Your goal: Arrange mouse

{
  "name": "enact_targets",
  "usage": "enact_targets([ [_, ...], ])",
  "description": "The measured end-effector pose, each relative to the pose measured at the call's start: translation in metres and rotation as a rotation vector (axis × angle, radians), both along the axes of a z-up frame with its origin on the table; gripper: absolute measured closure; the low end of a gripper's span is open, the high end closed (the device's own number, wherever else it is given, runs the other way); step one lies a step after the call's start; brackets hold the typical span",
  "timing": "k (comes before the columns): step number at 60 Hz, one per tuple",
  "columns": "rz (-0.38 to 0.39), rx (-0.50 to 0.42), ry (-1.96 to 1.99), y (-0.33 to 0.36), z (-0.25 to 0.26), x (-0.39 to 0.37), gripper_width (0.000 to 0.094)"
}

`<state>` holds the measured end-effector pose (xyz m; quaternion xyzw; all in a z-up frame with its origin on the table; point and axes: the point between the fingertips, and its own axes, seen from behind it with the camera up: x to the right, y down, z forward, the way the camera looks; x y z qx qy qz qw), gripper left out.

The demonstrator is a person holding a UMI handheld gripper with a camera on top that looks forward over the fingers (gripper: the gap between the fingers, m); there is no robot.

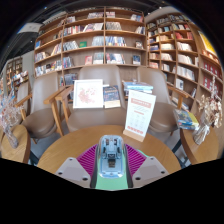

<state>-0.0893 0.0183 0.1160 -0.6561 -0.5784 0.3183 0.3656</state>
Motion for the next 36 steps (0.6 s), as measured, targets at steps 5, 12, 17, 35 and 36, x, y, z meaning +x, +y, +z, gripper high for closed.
enact_targets([
  [5,-0.038,0.014,-0.035,0.032,-0.025,0.007,0.0525],
  [12,-0.063,-0.005,-0.09,0.051,-0.071,0.017,0.0526],
  [17,-0.061,-0.026,-0.124,0.053,-0.103,0.023,0.0523],
  [35,-0.029,-0.025,-0.119,0.046,-0.128,0.027,0.0402],
  [36,-0.027,-0.03,-0.119,0.045,-0.127,0.027,0.0355],
])
